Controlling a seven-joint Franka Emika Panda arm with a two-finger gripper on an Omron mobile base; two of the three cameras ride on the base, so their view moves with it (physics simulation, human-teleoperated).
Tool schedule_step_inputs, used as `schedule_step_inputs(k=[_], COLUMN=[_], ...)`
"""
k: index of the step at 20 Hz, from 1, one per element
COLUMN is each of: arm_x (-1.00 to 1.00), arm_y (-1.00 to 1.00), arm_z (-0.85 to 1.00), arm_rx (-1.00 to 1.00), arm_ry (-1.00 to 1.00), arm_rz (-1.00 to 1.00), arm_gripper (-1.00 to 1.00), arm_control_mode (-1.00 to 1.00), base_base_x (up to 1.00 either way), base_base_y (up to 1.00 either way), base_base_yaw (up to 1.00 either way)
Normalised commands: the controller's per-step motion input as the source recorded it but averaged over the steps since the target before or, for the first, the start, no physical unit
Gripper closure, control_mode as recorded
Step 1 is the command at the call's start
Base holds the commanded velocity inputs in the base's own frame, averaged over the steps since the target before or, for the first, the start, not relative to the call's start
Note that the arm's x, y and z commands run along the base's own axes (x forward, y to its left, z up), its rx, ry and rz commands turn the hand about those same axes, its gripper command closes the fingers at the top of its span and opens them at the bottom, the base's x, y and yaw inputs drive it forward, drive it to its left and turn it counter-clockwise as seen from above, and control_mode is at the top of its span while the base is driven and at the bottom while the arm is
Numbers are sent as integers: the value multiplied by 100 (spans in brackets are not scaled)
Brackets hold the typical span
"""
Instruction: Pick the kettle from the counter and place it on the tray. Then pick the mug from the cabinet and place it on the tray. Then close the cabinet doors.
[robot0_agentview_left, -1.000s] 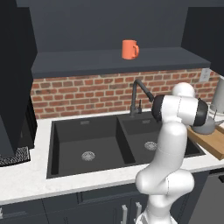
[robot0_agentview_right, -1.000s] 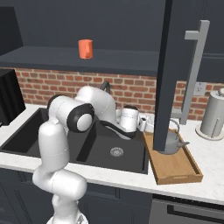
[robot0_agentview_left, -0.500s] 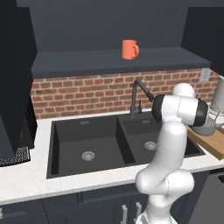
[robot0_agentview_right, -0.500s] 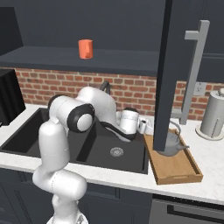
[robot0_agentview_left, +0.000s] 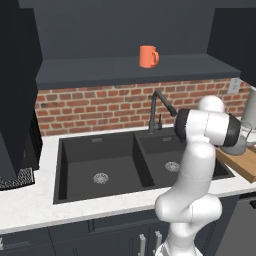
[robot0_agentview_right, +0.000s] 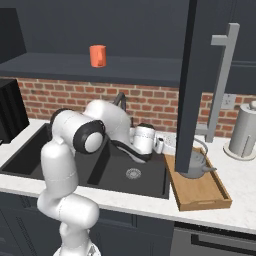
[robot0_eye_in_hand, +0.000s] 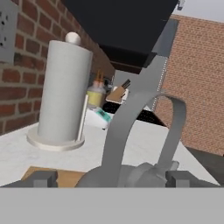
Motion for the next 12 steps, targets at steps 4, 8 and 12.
schedule_step_inputs(k=[4, 8, 12], arm_x=[-26, -28, -47], arm_y=[43, 52, 38], arm_z=[8, 6, 24], arm_rx=[0, 0, 0], arm_ry=[0, 0, -12], arm_rz=[2, 3, 15], arm_gripper=[-100, -100, -100], arm_control_mode=[-100, -100, -100], base_base_x=[0, 0, 0], base_base_y=[0, 0, 0], base_base_yaw=[0, 0, 0])
